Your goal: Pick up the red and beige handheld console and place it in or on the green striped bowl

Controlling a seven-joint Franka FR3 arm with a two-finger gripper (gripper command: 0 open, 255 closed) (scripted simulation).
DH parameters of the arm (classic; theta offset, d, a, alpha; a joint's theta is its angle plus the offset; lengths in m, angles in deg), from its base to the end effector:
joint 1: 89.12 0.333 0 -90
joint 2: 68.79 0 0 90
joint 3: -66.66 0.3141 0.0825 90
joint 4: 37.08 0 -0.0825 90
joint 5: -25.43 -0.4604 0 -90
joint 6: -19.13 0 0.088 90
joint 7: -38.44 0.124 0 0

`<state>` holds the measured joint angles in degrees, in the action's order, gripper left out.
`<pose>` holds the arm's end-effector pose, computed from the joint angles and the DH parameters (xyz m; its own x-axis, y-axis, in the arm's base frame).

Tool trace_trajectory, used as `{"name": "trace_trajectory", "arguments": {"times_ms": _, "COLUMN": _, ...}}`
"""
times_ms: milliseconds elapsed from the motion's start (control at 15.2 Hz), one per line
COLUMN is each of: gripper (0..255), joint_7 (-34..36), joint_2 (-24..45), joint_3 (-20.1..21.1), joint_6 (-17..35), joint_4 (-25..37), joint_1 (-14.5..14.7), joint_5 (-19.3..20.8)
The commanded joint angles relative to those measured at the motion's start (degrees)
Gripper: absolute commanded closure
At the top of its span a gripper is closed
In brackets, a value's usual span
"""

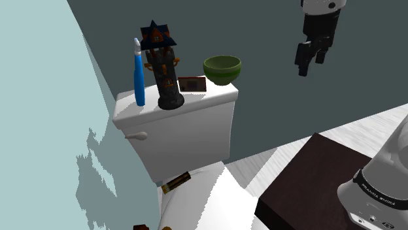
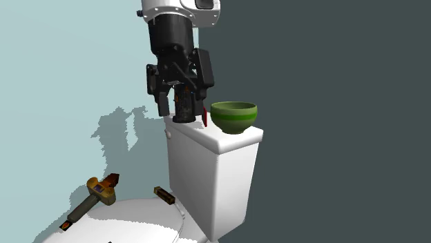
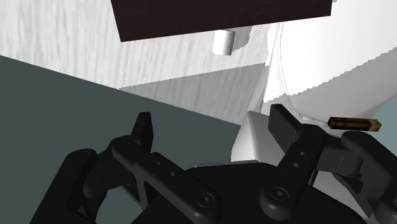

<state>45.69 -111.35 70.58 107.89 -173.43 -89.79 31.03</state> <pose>0.3900 0.0125 0.5413 0.9933 -0.0927 -0.0698 -0.0811 -0.9848 0.1533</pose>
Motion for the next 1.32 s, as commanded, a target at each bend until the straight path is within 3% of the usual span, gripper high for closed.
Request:
{"name": "trace_trajectory", "arguments": {"times_ms": 0, "gripper": 0, "joint_7": 0.0, "joint_2": 0.0, "joint_3": 0.0, "joint_6": 0.0, "joint_4": 0.0, "joint_1": 0.0, "joint_5": 0.0}}
{"name": "trace_trajectory", "arguments": {"times_ms": 594, "gripper": 0, "joint_7": -11.44, "joint_2": 18.36, "joint_3": -2.2, "joint_6": 10.71, "joint_4": 10.26, "joint_1": 3.52, "joint_5": -0.56}}
{"name": "trace_trajectory", "arguments": {"times_ms": 1254, "gripper": 0, "joint_7": -23.97, "joint_2": 37.92, "joint_3": -1.85, "joint_6": 15.87, "joint_4": 27.08, "joint_1": 6.98, "joint_5": -3.44}}
